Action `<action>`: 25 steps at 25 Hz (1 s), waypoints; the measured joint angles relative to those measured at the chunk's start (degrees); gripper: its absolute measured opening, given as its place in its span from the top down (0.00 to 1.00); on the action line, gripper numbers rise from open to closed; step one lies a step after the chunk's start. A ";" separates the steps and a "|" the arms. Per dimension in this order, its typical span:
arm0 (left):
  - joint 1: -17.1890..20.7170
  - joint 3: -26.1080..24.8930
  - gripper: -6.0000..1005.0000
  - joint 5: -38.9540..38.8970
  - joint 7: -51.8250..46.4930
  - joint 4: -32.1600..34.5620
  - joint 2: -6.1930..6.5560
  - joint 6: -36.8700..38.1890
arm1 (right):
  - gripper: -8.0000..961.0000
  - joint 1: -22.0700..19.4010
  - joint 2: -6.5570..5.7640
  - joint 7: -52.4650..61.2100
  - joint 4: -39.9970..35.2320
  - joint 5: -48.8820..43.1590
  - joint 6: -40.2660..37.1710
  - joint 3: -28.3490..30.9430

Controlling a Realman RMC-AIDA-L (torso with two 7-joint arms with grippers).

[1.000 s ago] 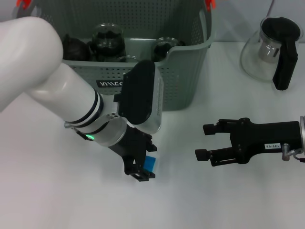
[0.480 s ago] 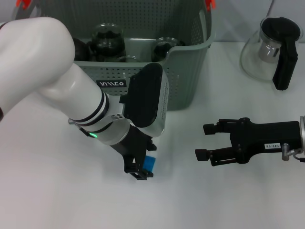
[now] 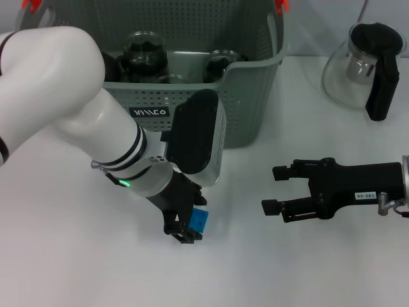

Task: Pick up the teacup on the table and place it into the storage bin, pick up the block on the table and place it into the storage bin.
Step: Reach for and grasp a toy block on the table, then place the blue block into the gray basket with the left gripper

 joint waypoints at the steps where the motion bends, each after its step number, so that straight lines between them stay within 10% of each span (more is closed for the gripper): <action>1: 0.00 0.00 0.35 0.00 0.00 -0.01 0.00 0.00 | 0.04 0.00 0.00 0.00 0.00 0.00 0.00 0.00; 6: -0.31 -0.44 0.36 0.00 -0.37 -0.49 0.08 0.00 | 0.04 -0.07 0.00 0.00 0.00 0.00 -0.01 0.00; 11: -0.43 -0.44 0.56 0.07 -0.62 -0.59 0.09 0.01 | 0.04 -0.09 0.00 0.00 0.00 0.00 -0.20 0.00; 25: -0.45 -0.16 0.59 1.26 -1.32 -0.28 0.02 0.67 | 0.04 -0.45 0.00 0.00 0.00 0.00 -0.47 0.00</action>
